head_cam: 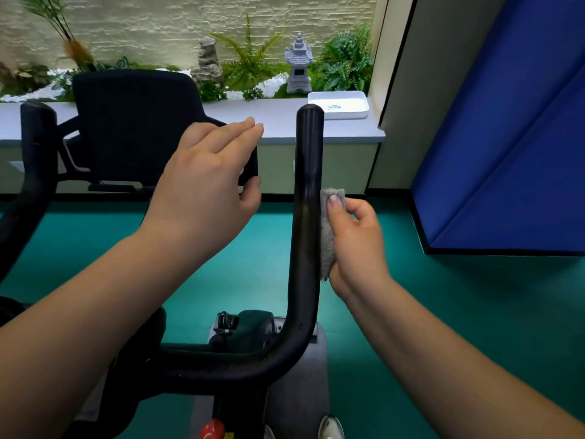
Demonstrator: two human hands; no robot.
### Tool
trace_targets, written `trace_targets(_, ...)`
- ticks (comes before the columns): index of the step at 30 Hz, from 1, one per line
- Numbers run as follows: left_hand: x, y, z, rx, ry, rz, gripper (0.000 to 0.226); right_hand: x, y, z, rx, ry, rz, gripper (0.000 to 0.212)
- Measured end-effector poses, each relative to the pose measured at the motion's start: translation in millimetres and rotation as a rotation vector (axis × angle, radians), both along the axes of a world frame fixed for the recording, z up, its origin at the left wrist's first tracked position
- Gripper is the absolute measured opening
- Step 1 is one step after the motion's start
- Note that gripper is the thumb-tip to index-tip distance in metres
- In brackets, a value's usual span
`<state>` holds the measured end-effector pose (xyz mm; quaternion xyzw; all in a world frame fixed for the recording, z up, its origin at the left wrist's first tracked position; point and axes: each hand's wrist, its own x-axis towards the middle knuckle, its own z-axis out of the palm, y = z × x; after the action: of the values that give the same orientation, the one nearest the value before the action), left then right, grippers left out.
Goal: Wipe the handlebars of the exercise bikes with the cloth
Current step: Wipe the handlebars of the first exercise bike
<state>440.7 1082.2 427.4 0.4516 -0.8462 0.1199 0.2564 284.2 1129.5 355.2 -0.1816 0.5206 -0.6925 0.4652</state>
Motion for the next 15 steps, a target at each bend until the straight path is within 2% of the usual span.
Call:
trace_targets(7, 3, -3, -1, 0.000, 0.001, -0.015, 0.056, 19, 60, -4, 0.047, -0.119, 0.032, 0.013)
trace_targets(12, 2, -2, 1, 0.007, -0.005, -0.018, 0.055, 9, 13, 2, 0.039, -0.092, 0.001, 0.012)
trace_targets(15, 2, -1, 1, 0.008, 0.001, -0.025, 0.056, 12, 23, -4, 0.064, -0.097, 0.010, 0.013)
